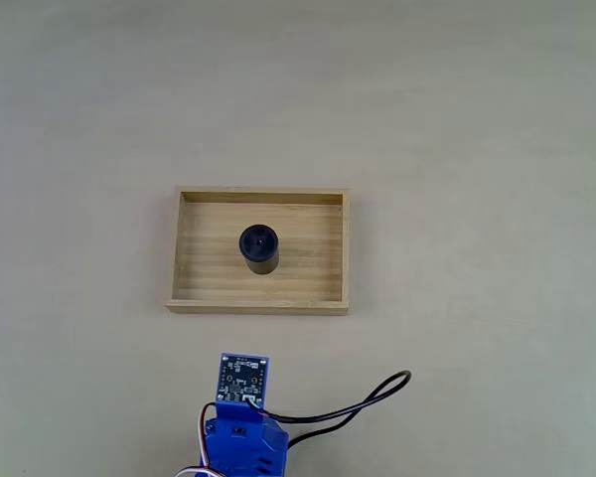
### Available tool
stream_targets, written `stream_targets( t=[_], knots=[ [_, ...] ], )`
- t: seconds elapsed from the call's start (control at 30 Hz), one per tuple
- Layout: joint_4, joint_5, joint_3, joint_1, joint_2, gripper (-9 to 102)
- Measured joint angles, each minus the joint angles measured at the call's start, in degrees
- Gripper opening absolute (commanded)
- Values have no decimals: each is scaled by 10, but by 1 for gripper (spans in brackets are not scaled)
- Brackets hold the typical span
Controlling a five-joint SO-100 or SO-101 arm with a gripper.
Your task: Place the black cylinder in the wooden box then return to rest.
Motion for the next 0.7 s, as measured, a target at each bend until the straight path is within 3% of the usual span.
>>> stream_targets(
  t=[0.7],
  knots=[
    [0,0,0,-13,0,0]
  ],
)
